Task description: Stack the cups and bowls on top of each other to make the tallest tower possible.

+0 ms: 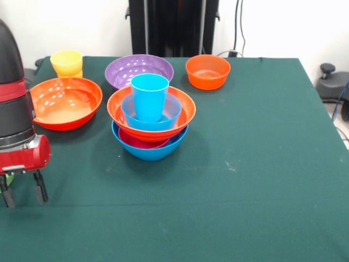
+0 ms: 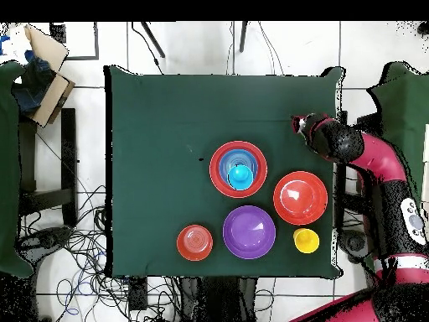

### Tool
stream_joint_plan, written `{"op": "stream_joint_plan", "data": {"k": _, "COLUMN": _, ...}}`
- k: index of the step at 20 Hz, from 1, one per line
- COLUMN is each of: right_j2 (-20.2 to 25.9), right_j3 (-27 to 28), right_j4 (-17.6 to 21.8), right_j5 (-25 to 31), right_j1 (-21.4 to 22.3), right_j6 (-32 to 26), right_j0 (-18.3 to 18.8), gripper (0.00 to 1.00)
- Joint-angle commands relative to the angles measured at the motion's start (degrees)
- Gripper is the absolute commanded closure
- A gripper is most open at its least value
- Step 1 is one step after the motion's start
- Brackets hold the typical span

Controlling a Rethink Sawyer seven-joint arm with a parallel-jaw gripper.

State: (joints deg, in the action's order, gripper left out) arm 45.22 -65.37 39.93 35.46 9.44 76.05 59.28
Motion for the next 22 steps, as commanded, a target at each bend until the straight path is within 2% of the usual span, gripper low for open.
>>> {"op": "stream_joint_plan", "data": {"k": 1, "right_j2": -0.80, "right_j3": -6.41, "right_j4": 2.36, "right_j5": -0.40, "right_j1": 6.67, "right_j6": -10.61, "right_j0": 0.92, "gripper": 0.00}}
{"op": "stream_joint_plan", "data": {"k": 5, "right_j2": -0.76, "right_j3": -15.74, "right_j4": -0.25, "right_j5": 2.35, "right_j1": 17.82, "right_j6": -6.20, "right_j0": 2.36, "gripper": 0.00}}
{"op": "stream_joint_plan", "data": {"k": 7, "right_j2": -0.73, "right_j3": -18.19, "right_j4": -0.85, "right_j5": 2.99, "right_j1": 20.60, "right_j6": -5.45, "right_j0": 2.89, "gripper": 0.00}}
{"op": "stream_joint_plan", "data": {"k": 12, "right_j2": 0.87, "right_j3": -22.41, "right_j4": -2.41, "right_j5": 3.43, "right_j1": 23.21, "right_j6": -7.13, "right_j0": 5.37, "gripper": 0.00}}
{"op": "stream_joint_plan", "data": {"k": 15, "right_j2": 1.81, "right_j3": -25.43, "right_j4": -4.14, "right_j5": 6.18, "right_j1": 26.81, "right_j6": -9.12, "right_j0": 7.57, "gripper": 0.00}}
{"op": "stream_joint_plan", "data": {"k": 22, "right_j2": 2.13, "right_j3": -27.27, "right_j4": -6.41, "right_j5": 11.62, "right_j1": 30.56, "right_j6": -12.49, "right_j0": 9.81, "gripper": 0.00}}
